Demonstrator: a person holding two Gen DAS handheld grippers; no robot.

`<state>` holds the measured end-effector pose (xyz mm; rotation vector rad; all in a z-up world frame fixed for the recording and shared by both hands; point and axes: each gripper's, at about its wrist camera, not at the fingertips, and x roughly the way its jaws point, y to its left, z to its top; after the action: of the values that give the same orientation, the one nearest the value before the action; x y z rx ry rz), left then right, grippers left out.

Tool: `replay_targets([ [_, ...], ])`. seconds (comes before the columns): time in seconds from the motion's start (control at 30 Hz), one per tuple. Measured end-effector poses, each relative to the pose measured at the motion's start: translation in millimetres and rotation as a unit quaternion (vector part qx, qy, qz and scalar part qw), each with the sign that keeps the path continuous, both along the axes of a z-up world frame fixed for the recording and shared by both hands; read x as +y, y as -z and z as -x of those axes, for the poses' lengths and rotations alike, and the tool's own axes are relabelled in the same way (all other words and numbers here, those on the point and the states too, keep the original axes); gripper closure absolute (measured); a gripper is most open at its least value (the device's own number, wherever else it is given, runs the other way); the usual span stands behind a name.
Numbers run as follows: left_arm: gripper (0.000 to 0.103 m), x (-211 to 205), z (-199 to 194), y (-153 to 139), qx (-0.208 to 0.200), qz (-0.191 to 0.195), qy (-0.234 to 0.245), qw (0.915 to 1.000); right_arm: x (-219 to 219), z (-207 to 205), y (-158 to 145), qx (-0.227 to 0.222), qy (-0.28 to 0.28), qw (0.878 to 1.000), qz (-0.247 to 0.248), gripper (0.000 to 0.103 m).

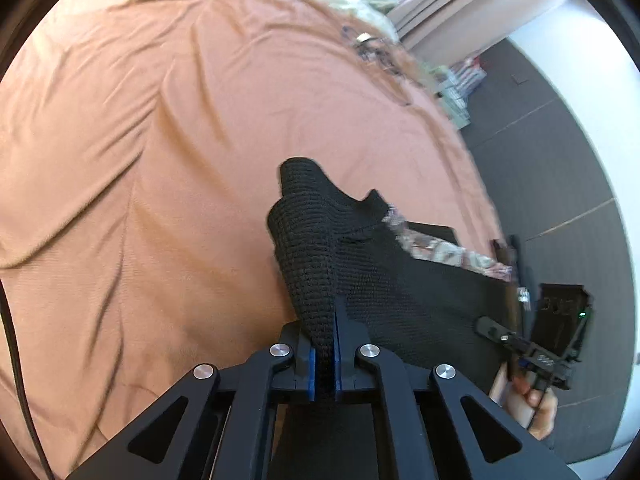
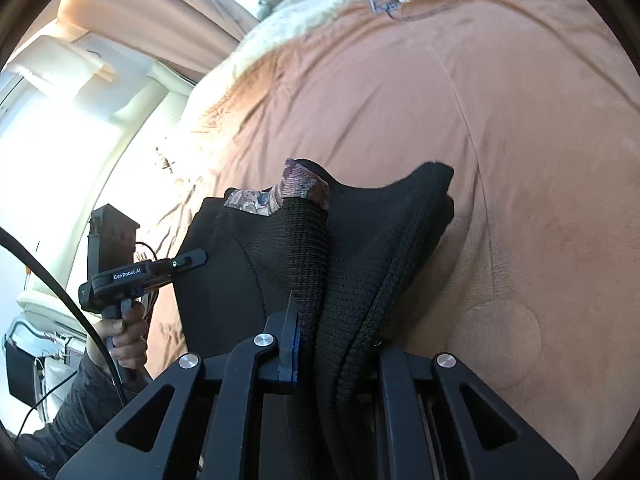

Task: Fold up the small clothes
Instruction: 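Lift the stacked black garments with both grippers and carry them toward the bed corner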

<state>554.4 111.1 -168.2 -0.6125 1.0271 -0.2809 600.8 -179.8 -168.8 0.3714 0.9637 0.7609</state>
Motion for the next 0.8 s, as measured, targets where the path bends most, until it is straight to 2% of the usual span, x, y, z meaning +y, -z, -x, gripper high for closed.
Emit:
replay_targets([
  [0.2, 0.098, -18.0, 22.8, -63.5, -0.061, -0.002, 0.015, 0.998, -10.5, 43.6, -40.9, -0.061, 0.016, 0.998, -0.004, 0.095],
  [0.37, 0.098, -46.1, 42.6, -122.4, -0.116, -0.005, 0.043, 0.9923, -56.0, 96.8, -88.2, -0.125, 0.043, 0.991, -0.011, 0.095],
  [0.57, 0.098, -105.2, 51.6, -178.3, -0.167, -0.007, 0.083, 0.9825, -124.8, 161.2, -134.7, -0.195, 0.075, 0.978, 0.007, 0.095],
  [0.8, 0.098, -196.0, 41.8, -232.4, -0.204, 0.017, 0.146, 0.9679, -196.8, 216.0, -172.0, -0.238, 0.135, 0.961, 0.038, 0.095],
])
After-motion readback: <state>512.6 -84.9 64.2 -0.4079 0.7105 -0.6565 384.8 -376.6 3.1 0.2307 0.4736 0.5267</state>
